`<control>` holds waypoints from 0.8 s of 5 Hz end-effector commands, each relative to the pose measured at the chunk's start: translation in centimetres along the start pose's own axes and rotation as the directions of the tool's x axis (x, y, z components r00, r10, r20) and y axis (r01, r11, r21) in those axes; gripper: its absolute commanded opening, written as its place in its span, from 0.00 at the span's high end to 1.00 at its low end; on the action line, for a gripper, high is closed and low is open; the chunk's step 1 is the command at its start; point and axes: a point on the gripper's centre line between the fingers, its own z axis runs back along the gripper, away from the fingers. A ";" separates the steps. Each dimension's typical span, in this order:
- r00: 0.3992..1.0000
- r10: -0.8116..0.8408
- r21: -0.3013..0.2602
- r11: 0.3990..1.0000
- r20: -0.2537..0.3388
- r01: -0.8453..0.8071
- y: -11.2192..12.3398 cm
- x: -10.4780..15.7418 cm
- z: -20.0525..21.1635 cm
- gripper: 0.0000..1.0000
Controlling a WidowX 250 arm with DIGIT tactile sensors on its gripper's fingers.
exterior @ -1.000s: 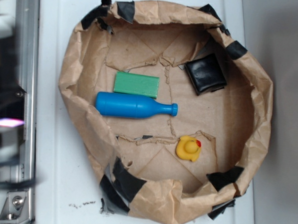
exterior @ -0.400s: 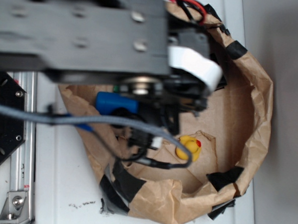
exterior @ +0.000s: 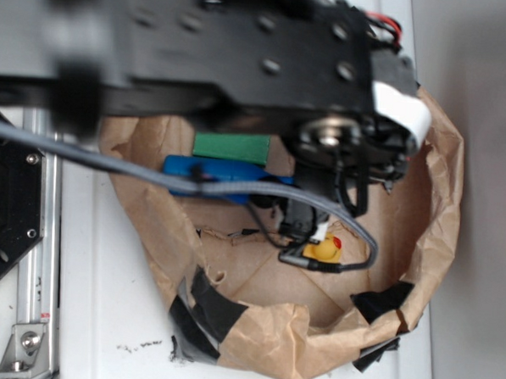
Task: Grab the yellow duck.
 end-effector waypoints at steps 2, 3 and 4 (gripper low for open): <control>0.986 -0.164 -0.083 0.983 0.008 0.164 -4.4 2.3 -2.6 0.00; 0.986 -0.167 -0.063 0.984 0.004 0.167 -4.5 2.4 -2.8 0.00; 0.986 -0.169 -0.067 0.983 0.000 0.168 -4.4 2.7 -3.1 0.00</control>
